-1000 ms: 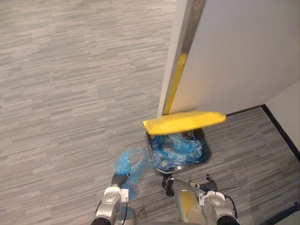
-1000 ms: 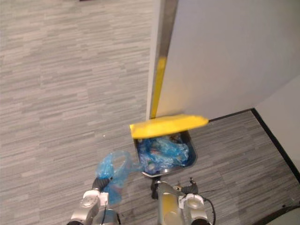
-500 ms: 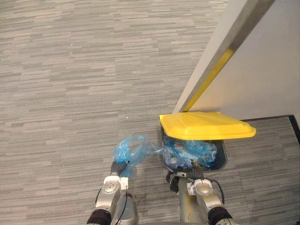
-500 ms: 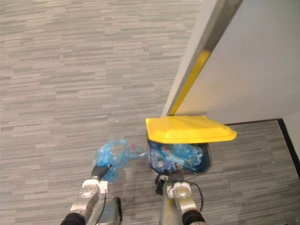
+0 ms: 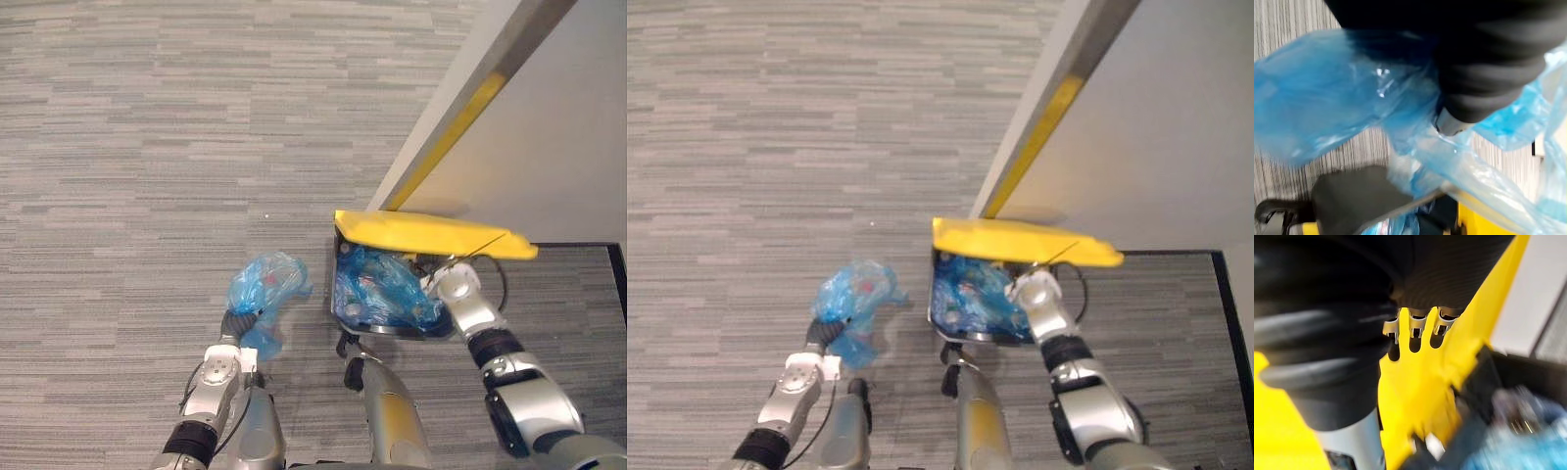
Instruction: Gather rubbish on tea table into small bin, then transfer packed bag to large trash can.
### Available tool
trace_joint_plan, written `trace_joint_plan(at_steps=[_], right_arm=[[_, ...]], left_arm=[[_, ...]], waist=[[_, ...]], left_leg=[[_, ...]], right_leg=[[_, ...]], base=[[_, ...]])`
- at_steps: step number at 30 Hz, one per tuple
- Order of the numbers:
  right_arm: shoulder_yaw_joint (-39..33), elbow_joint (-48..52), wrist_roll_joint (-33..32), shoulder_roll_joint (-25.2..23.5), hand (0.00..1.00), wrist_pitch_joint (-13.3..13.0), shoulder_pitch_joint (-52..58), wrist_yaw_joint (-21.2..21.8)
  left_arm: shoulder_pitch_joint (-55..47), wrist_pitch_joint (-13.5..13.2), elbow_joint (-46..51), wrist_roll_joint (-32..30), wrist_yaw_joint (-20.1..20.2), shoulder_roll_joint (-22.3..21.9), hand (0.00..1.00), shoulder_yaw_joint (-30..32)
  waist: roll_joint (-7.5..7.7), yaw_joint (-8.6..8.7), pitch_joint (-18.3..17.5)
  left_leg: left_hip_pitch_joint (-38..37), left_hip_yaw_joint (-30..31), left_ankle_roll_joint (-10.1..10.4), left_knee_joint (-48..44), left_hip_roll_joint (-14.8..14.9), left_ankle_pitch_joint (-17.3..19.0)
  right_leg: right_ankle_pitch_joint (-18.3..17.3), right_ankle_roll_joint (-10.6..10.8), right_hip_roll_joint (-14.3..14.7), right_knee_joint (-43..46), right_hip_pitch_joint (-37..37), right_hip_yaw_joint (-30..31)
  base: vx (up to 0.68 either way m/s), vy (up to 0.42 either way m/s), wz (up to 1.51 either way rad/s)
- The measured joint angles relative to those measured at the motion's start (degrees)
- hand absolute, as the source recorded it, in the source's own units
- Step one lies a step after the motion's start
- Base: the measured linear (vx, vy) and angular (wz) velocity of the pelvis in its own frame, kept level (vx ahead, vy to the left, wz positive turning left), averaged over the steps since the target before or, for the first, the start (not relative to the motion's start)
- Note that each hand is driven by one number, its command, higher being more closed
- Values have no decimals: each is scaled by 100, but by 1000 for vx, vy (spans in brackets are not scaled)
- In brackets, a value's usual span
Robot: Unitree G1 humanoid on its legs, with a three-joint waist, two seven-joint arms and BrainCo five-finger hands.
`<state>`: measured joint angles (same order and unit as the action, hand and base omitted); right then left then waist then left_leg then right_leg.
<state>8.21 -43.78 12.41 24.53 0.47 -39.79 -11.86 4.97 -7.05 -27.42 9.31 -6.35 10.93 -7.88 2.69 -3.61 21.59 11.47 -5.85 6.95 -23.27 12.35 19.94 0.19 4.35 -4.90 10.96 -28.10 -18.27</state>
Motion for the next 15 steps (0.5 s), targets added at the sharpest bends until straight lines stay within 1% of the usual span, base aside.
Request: trace_joint_plan(at_steps=[2,4,7,8,11,15], right_arm=[[1,-12,-19,267,0,2,-264,-5],[24,-99,-135,466,0,1,-566,-27],[177,-254,-250,503,0,12,-719,-31],[200,-253,-295,504,0,12,-720,-31],[271,-253,-366,507,0,25,-756,-31],[402,-258,-368,539,0,63,-925,2]], left_arm=[[4,-10,192,10,10,3,100,-91],[7,-122,416,113,25,7,100,-174],[26,-181,593,222,58,18,100,-313],[40,-198,611,237,82,24,100,-337],[103,-211,766,385,194,79,100,-548],[103,-227,1258,597,316,140,100,-879]], waist=[[17,15,39],[31,14,52],[32,22,66],[34,23,69],[32,28,81],[25,42,181]], left_leg=[[16,-12,0,-7,0,0],[22,-73,0,-69,6,1],[20,-164,64,-166,-1,38],[20,-177,82,-188,-7,50],[2,-228,34,-234,-46,85],[1,-264,59,-363,-66,143]], right_leg=[[44,-64,19,-53,0,7],[101,-147,52,-118,11,53],[212,-267,71,-136,21,123],[219,-275,66,-136,24,137],[259,-286,23,-173,66,170],[327,-300,20,-252,132,223]], base=[[2,-39,-5],[15,-7,-12],[18,21,-13],[16,48,-5],[16,45,-2],[5,23,-6]])
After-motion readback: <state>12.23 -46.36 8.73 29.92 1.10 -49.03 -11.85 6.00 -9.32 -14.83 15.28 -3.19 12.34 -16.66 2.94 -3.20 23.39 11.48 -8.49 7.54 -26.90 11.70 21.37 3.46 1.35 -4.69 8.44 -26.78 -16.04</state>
